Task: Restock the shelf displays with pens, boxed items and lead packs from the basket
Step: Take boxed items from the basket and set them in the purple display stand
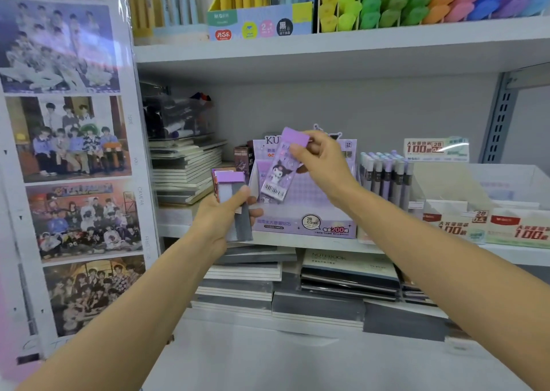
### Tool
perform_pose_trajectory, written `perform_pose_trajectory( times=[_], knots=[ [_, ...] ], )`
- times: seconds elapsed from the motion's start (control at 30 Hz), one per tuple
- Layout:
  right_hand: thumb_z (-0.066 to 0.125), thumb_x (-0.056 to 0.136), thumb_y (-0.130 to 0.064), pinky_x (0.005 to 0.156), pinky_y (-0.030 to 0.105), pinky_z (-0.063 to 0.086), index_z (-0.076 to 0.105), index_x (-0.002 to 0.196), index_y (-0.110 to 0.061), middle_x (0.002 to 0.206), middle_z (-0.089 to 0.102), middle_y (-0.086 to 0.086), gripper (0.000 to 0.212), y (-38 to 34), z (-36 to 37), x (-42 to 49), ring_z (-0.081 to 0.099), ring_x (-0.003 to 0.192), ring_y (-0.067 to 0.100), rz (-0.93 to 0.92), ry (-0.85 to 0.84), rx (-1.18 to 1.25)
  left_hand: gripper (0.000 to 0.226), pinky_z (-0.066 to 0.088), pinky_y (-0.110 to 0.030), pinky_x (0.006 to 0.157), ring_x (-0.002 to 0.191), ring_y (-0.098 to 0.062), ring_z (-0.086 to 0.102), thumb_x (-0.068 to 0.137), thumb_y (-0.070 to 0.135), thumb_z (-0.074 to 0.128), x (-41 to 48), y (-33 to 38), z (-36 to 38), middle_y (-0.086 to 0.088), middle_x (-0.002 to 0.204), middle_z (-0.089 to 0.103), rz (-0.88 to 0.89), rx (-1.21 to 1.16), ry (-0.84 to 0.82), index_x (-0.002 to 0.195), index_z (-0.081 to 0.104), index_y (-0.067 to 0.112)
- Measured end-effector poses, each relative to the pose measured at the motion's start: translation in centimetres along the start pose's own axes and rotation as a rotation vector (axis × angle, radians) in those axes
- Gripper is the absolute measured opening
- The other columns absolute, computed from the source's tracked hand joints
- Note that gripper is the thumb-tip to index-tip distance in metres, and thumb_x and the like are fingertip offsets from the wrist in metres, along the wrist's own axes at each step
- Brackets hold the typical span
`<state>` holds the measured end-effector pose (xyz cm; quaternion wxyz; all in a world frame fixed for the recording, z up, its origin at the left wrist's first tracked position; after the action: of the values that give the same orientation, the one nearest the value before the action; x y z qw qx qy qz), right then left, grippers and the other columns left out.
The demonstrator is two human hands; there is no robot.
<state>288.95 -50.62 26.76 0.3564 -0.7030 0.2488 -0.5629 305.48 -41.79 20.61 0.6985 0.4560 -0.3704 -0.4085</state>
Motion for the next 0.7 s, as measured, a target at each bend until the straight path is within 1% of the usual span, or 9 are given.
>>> perform_pose_trajectory(
  times=[0.07, 0.1, 0.13, 0.23, 0.3, 0.4, 0.53, 0.6, 0.7],
  knots=[
    [0.057, 0.096, -0.007, 0.069, 0.025, 0.055, 0.053, 0.102, -0.014, 0.107, 0.069, 0.012, 0.011, 0.4, -0.5, 1.0, 0.067, 0.093, 0.020, -0.014, 0.106, -0.039, 0.011, 0.054, -0.023, 0.046, 0.049, -0.017, 0.066, 0.096, 0.015, 0.059, 0.6, -0.1, -0.7, -0.011, 0.077, 0.067, -0.085, -0.096, 0.059, 0.089, 0.060, 0.007],
    [0.056, 0.096, -0.007, 0.069, 0.026, 0.056, 0.051, 0.102, -0.015, 0.107, 0.068, 0.014, 0.011, 0.7, -0.6, 1.3, 0.067, 0.094, 0.022, -0.019, 0.122, -0.071, 0.012, 0.054, -0.023, 0.046, 0.048, -0.017, 0.064, 0.097, 0.013, 0.056, 0.8, -0.2, -1.0, -0.011, 0.076, 0.065, -0.126, -0.130, 0.063, 0.090, 0.058, 0.005],
    [0.056, 0.095, -0.006, 0.071, 0.030, 0.057, 0.051, 0.103, -0.014, 0.107, 0.067, 0.016, 0.012, 1.2, -0.6, 1.6, 0.067, 0.093, 0.024, -0.018, 0.115, -0.107, 0.011, 0.054, -0.024, 0.047, 0.047, -0.018, 0.063, 0.097, 0.012, 0.052, 0.9, -0.3, -1.3, -0.011, 0.075, 0.063, -0.160, -0.155, 0.049, 0.092, 0.056, 0.002],
    [0.059, 0.093, -0.006, 0.078, 0.048, 0.058, 0.052, 0.102, -0.016, 0.100, 0.068, 0.017, 0.015, 2.6, 0.3, 1.7, 0.067, 0.091, 0.032, -0.012, 0.043, -0.256, 0.016, 0.055, -0.025, 0.049, 0.051, -0.019, 0.062, 0.092, 0.008, 0.044, 1.0, -0.5, -1.5, -0.012, 0.080, 0.060, -0.184, -0.192, -0.011, 0.100, 0.054, -0.001],
    [0.061, 0.092, -0.007, 0.079, 0.052, 0.056, 0.053, 0.100, -0.018, 0.094, 0.068, 0.013, 0.016, 3.4, 1.1, 1.5, 0.068, 0.088, 0.031, -0.038, 0.013, -0.320, 0.021, 0.055, -0.025, 0.051, 0.055, -0.019, 0.065, 0.094, 0.006, 0.043, 1.1, -0.7, -1.5, -0.014, 0.084, 0.063, -0.140, -0.152, -0.020, 0.107, 0.055, -0.004],
    [0.061, 0.093, -0.009, 0.080, 0.049, 0.057, 0.052, 0.102, -0.018, 0.088, 0.065, 0.004, 0.016, 4.5, 1.9, 1.1, 0.068, 0.086, 0.025, -0.076, -0.028, -0.404, 0.021, 0.057, -0.027, 0.055, 0.065, -0.021, 0.070, 0.097, 0.002, 0.045, 1.2, -1.0, -1.5, -0.014, 0.087, 0.072, -0.047, -0.125, -0.079, 0.112, 0.059, -0.004],
    [0.059, 0.094, -0.010, 0.078, 0.043, 0.056, 0.054, 0.108, -0.014, 0.090, 0.064, 0.003, 0.015, 4.8, 1.7, 2.1, 0.066, 0.081, 0.021, -0.115, -0.106, -0.525, 0.016, 0.058, -0.028, 0.060, 0.074, -0.022, 0.074, 0.097, 0.003, 0.051, 1.5, -1.7, -1.7, -0.013, 0.091, 0.076, 0.038, -0.056, -0.113, 0.105, 0.065, 0.004],
    [0.059, 0.094, -0.010, 0.071, 0.032, 0.048, 0.056, 0.110, -0.013, 0.082, 0.058, -0.003, 0.017, 4.4, 1.9, 2.8, 0.057, 0.069, 0.011, -0.163, -0.157, -0.612, 0.014, 0.058, -0.028, 0.060, 0.075, -0.023, 0.074, 0.096, 0.005, 0.054, 1.8, -1.8, -1.8, -0.014, 0.092, 0.076, 0.055, -0.054, -0.107, 0.103, 0.067, 0.005],
    [0.059, 0.094, -0.011, 0.068, 0.027, 0.039, 0.057, 0.116, -0.011, 0.083, 0.056, -0.001, 0.021, 4.2, 3.0, 3.3, 0.053, 0.072, 0.018, -0.210, -0.201, -0.691, 0.013, 0.057, -0.028, 0.059, 0.075, -0.024, 0.074, 0.095, 0.007, 0.058, 2.3, -2.0, -1.9, -0.016, 0.096, 0.075, 0.062, -0.059, -0.087, 0.104, 0.067, 0.006]
  ],
)
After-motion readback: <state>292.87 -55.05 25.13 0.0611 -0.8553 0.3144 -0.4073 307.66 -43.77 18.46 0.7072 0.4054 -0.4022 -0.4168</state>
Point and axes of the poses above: each hand's wrist, its own x-axis towards the middle knuckle, its own z-axis out of the palm, y = z × x, the point moved 2 cm from there along x, towards the middle knuckle
